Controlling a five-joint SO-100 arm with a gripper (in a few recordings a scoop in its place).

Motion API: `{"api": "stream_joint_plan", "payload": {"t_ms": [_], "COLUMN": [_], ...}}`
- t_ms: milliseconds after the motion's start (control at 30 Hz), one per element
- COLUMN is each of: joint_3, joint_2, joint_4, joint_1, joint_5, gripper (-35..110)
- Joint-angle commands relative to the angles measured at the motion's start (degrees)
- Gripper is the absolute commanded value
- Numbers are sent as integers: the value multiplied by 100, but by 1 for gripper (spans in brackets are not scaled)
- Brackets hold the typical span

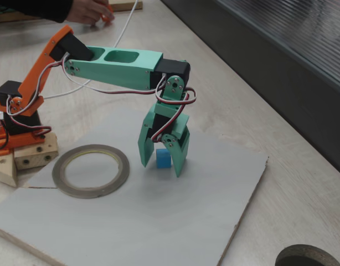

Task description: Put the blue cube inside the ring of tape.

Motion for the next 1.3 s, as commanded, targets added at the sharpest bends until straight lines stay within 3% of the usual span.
{"api": "stream_joint_plan", "payload": {"t_ms": [0, 533, 833, 1267], "joint_3": [-62, -70, -79, -79], "joint_2": [44, 281, 492, 492], "joint_4": [62, 62, -9, -9], "joint_1": [18, 26, 35, 35], "joint_5": [35, 35, 35, 35], "gripper": [50, 49, 24, 23]}}
